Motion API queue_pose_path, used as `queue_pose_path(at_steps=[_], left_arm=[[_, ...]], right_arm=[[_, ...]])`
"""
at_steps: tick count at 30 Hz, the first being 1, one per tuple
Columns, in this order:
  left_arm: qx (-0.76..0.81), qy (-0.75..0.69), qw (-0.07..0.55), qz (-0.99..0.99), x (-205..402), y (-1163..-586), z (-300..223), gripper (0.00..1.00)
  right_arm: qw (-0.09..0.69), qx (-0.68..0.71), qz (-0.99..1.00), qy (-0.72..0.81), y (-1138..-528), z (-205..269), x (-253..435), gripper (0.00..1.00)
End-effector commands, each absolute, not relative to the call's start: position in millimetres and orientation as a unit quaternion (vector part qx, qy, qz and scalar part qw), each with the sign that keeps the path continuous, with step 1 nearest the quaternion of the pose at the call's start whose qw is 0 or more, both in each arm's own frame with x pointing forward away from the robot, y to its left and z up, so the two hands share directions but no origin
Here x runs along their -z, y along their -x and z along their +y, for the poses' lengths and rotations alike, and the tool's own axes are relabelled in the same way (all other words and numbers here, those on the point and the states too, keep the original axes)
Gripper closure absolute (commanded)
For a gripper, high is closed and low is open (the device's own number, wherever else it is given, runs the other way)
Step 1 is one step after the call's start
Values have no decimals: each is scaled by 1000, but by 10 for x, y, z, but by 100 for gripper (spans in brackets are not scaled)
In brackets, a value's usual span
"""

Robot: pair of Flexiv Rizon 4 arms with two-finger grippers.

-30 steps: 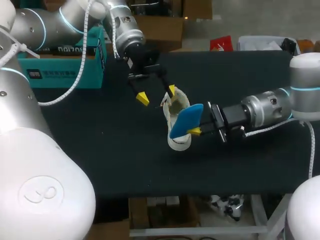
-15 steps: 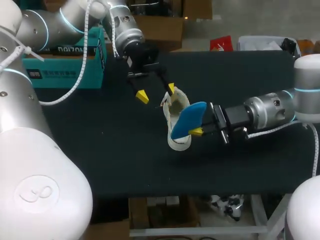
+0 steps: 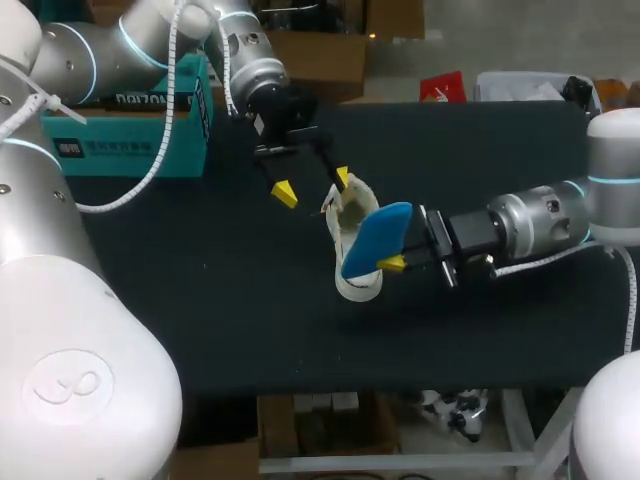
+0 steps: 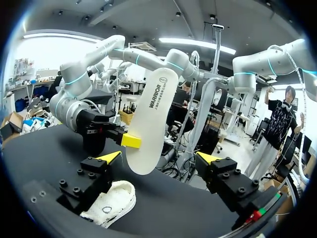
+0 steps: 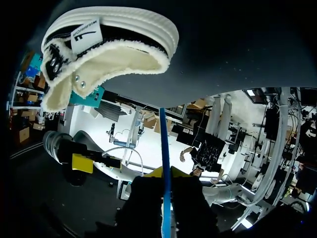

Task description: Open the shoe tongue, take the insole out of the shoe, put the insole back into the shoe, and pack the shoe into the shoebox

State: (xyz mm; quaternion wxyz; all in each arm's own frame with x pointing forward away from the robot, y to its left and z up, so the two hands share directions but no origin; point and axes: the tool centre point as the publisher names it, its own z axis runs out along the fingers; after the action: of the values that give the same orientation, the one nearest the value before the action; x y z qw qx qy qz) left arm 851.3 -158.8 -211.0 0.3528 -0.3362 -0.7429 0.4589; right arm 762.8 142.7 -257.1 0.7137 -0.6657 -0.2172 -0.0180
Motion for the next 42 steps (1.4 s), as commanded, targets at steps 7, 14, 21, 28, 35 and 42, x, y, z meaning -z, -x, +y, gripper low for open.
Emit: queue_pose_path(at_steps=[7,14,21,28,35,42], left_arm=[[-460,336,355,-741,2122,-8530,-1591,0],[-475,327,309,-756,2133,-8463,-1612,0],[-510,307,206,-777,2205,-8252,-1637,0],[-541,303,116,-776,2186,-8137,-1609,0],[-567,217,40,-793,2218,-8121,-1621,0],[-567,217,40,-793,2218,-8121,-1621,0]], right_arm=[[715,17,-217,664,-7629,1417,2577,100],[709,38,-218,669,-7667,1428,2587,100],[699,81,-215,677,-7704,1432,2592,100],[693,122,-179,688,-7733,1433,2571,100],[687,149,-156,694,-7793,1482,2658,100],[674,150,-161,705,-7797,1486,2665,100]])
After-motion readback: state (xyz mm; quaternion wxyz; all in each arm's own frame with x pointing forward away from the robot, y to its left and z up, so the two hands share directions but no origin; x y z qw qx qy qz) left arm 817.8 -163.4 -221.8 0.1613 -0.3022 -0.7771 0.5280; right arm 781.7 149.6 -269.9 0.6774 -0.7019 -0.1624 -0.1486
